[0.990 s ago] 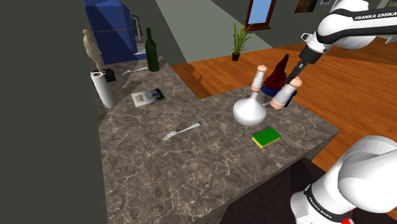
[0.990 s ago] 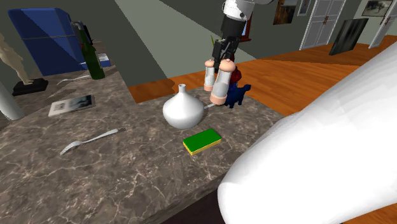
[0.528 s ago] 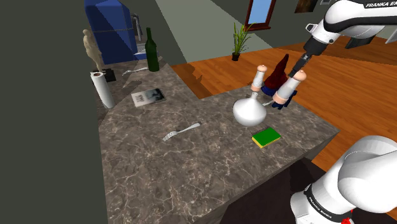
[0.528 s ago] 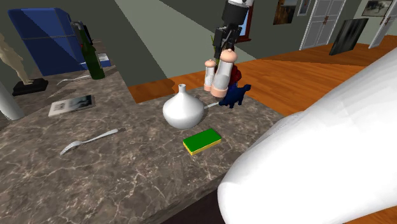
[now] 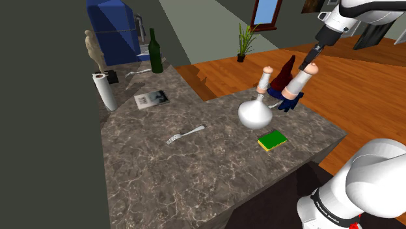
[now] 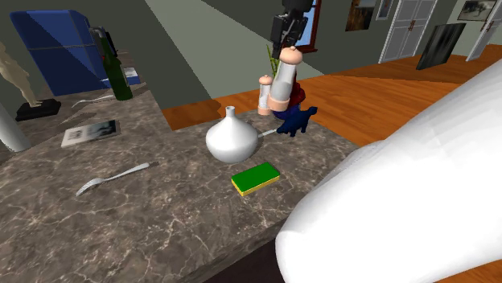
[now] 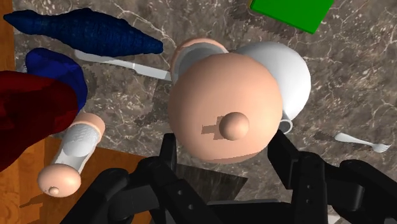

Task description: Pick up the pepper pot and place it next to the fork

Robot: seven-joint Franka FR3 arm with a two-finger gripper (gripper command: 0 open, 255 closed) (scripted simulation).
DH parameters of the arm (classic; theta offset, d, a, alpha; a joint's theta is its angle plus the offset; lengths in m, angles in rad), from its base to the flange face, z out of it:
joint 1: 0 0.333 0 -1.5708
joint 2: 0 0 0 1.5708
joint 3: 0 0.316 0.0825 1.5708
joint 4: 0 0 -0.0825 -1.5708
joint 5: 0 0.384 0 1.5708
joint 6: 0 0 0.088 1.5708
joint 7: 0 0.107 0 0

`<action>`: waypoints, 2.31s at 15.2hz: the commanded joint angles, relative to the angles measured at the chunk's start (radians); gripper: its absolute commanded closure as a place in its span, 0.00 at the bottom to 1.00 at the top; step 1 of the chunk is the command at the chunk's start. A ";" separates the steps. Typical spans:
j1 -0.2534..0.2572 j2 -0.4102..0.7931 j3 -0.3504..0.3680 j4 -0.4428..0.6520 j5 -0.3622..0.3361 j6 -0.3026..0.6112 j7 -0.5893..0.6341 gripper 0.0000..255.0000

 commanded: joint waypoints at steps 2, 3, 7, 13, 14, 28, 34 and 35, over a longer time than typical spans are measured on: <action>0.003 0.002 0.006 0.041 0.003 -0.040 0.004 1.00; 0.004 0.003 0.008 0.056 0.005 -0.053 0.005 1.00; 0.010 0.012 0.013 0.116 0.012 -0.105 0.008 1.00; 0.020 0.033 0.017 0.213 0.024 -0.183 0.010 1.00; 0.021 0.035 0.017 0.223 0.025 -0.190 0.010 1.00; 0.007 0.136 0.059 0.063 -0.027 -0.098 0.121 0.00; -0.004 0.271 0.027 0.002 -0.052 -0.033 0.139 0.00; -0.006 0.295 0.021 -0.007 -0.055 -0.022 0.141 0.00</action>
